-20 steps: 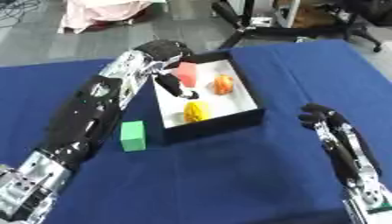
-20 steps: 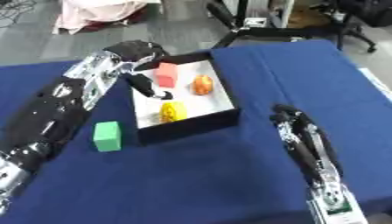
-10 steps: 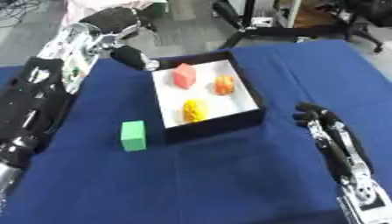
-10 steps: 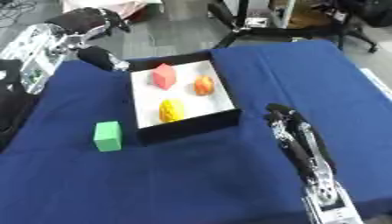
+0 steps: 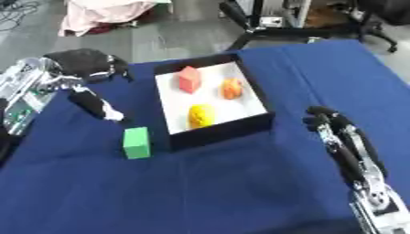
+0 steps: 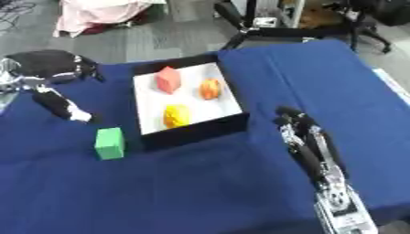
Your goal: Pick up objects on the table and place them in the box.
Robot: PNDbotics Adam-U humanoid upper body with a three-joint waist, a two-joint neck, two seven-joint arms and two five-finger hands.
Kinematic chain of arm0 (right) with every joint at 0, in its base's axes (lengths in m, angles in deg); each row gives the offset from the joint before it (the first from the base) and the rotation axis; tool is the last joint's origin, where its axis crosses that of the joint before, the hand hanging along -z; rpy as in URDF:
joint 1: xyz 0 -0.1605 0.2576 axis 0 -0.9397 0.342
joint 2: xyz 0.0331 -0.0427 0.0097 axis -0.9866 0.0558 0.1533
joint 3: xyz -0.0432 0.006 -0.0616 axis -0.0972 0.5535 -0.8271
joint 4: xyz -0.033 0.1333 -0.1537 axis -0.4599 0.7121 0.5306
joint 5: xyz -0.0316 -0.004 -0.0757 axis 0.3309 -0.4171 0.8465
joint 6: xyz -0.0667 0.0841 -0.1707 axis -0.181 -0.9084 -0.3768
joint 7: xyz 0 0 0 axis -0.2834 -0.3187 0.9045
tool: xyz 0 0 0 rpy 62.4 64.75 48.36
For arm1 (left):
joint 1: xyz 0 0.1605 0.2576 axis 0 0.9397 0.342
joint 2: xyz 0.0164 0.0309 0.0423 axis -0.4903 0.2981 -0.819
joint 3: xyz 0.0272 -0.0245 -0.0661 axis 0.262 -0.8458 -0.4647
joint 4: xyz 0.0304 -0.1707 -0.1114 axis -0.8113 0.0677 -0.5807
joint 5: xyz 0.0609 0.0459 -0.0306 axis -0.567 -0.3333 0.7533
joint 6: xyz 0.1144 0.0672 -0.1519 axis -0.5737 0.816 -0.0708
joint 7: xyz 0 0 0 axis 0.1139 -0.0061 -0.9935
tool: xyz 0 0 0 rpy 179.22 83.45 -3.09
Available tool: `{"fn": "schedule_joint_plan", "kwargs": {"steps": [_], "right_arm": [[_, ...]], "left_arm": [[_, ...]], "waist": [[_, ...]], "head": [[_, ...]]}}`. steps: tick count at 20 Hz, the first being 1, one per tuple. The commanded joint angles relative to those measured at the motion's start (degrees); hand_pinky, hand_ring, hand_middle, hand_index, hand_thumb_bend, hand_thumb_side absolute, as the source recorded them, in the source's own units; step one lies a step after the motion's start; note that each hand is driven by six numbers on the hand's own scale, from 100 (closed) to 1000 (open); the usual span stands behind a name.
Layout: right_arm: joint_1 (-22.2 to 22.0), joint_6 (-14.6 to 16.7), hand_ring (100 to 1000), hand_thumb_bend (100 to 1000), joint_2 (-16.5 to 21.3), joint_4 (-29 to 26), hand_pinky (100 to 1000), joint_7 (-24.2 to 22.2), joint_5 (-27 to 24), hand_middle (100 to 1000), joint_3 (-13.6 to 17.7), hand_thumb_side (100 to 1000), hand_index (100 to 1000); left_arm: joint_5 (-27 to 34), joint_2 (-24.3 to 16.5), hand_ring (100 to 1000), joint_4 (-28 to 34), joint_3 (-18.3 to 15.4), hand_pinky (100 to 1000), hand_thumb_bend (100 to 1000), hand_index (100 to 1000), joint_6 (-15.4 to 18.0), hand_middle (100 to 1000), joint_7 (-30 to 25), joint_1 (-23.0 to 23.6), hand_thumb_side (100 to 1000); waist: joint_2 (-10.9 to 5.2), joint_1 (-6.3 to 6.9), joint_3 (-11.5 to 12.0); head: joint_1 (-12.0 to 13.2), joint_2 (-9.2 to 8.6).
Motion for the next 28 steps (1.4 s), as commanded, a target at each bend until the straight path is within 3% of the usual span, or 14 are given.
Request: {"fn": "schedule_joint_plan", "kwargs": {"steps": [1,5,9,12,21,28], "right_arm": [[0.80,0.12,776,100,0.97,-0.50,805,-0.08,0.23,766,0.09,666,804],[0.86,0.11,776,100,0.93,-0.50,804,-0.20,0.18,766,-0.05,667,804],[0.78,0.10,776,100,0.89,-0.50,804,-0.10,0.20,766,0.10,666,804],[0.82,0.08,775,100,0.84,-0.51,804,-0.03,0.20,766,0.12,667,804],[0.98,0.07,775,100,0.71,-0.55,803,-0.10,0.13,765,-0.02,667,804],[1.08,0.04,775,100,0.55,-0.59,802,-0.11,0.03,765,-0.06,668,803]], "left_arm": [[3.10,-6.20,596,3.99,1.73,635,592,818,0.13,708,-2.92,1.93,706],[6.99,-7.65,586,6.76,1.31,619,590,822,-2.82,712,-6.81,3.83,680],[10.56,-7.54,590,9.65,-2.37,619,626,840,-6.77,736,-10.05,2.33,660],[9.54,-6.88,602,10.87,-3.86,626,644,864,-9.63,764,-9.54,2.17,668],[5.11,-3.74,612,12.64,-0.16,629,659,883,-18.28,788,-11.35,3.14,633],[-0.05,-0.83,606,9.66,0.56,622,654,879,-19.93,785,-8.90,4.12,615]], "waist": [[-1.34,0.57,-0.31],[-1.30,0.59,-0.49],[-1.35,0.46,-0.28],[-1.32,0.42,-0.32],[-1.18,0.33,-0.72],[-1.12,0.14,-0.85]], "head": [[0.36,-0.11],[0.34,-0.11],[0.01,-0.11],[-0.12,-0.11],[-0.20,-0.11],[-0.20,-0.11]]}}
